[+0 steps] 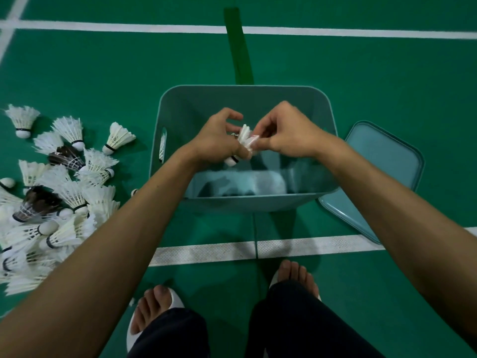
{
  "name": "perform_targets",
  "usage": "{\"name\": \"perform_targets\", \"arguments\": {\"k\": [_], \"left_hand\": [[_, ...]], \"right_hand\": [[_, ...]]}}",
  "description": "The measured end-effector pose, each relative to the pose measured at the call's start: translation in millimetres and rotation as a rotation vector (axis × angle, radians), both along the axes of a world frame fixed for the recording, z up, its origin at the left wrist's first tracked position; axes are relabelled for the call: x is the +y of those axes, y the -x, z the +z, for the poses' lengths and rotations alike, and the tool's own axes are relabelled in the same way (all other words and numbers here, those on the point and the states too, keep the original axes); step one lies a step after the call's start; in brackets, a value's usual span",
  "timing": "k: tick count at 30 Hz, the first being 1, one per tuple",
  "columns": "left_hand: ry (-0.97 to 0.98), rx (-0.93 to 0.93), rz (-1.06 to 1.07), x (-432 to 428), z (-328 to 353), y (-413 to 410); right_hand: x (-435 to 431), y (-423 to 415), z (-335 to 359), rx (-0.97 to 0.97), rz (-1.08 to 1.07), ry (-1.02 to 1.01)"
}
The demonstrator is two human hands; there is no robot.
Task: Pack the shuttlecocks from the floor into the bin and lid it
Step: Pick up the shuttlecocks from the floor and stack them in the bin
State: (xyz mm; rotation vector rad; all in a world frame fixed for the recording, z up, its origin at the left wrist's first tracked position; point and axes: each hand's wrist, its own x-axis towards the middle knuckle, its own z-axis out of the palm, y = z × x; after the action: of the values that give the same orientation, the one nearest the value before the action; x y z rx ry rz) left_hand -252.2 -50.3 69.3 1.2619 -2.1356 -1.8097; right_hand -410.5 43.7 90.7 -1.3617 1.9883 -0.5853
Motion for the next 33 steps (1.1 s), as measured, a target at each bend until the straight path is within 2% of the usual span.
{"name": "perform_targets", "arguments": {"k": [1, 5, 7, 9, 12, 16, 21, 29, 33], "left_hand": [[0.042, -0.032, 0.000, -1.3, -4.6, -0.6], [0.505, -0.386, -0.153, -9.6, -21.3, -2.6], [0.534, -0.517, -0.232, -8.9, -22.7, -1.4], [0.475, -0.598, -0.312, -8.0, -24.6, 0.8], [0.398, -0.673, -0.409, -10.3, -32.6, 1.9], [0.324, -0.618, -0.436, -18.1, -41.1, 1.0], [0.293, -0.569, -0.451, -25.5, -50.0, -2.3], [0.309, -0.556, -0.473, -30.2, -47.8, -1.0], [0.370, -0.471, -0.417, -29.1, -37.3, -6.0]], "right_hand": [[-0.1, 4.9, -2.1, 0.096, -0.049, -0.008], [-1.5, 22.0, -12.0, 0.448, -0.343, -0.174], [-2.6, 21.0, -15.8, 0.497, -0.375, -0.257], [-6.7, 18.3, -20.8, 0.507, -0.368, -0.276], [-18.3, 12.6, -33.3, 0.397, -0.424, -0.305], [-35.6, 8.0, -60.1, 0.022, -0.617, -0.308], [-53.0, 8.6, -85.4, -0.304, -0.721, -0.336], [-49.1, 15.4, -76.0, -0.387, -0.778, -0.307], [-42.8, 12.3, -54.0, -0.016, -0.707, -0.249]]}}
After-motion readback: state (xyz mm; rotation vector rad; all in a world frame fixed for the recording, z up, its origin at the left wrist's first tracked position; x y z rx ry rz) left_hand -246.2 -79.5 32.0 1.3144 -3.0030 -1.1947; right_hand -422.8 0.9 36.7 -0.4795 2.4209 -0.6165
